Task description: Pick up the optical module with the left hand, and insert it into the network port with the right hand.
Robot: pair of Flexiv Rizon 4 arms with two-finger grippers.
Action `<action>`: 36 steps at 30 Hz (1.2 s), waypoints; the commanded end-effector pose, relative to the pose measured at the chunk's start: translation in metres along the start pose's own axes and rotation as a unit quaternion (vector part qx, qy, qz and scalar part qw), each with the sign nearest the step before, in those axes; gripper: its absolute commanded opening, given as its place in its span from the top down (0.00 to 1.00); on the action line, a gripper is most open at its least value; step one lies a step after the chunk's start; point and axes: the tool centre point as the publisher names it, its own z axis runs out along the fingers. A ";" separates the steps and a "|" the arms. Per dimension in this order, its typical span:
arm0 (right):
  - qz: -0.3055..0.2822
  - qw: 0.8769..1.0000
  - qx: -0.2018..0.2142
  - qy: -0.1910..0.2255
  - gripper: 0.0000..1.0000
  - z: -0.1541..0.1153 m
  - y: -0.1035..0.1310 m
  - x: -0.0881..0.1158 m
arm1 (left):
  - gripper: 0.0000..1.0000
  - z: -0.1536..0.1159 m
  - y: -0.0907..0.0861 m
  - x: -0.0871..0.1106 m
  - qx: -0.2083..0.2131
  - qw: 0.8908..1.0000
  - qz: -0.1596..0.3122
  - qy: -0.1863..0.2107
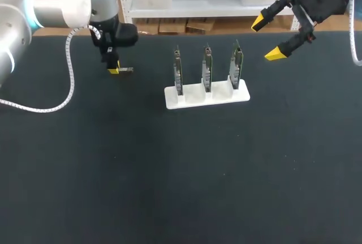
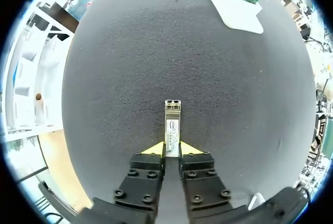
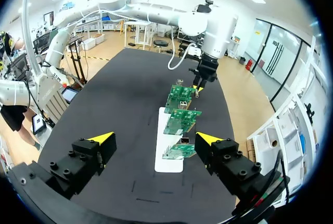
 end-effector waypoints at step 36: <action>-0.001 1.000 -0.001 -0.001 0.00 0.000 -0.001 0.001 | 1.00 -0.139 -0.061 -0.044 -0.035 0.943 0.001 -0.332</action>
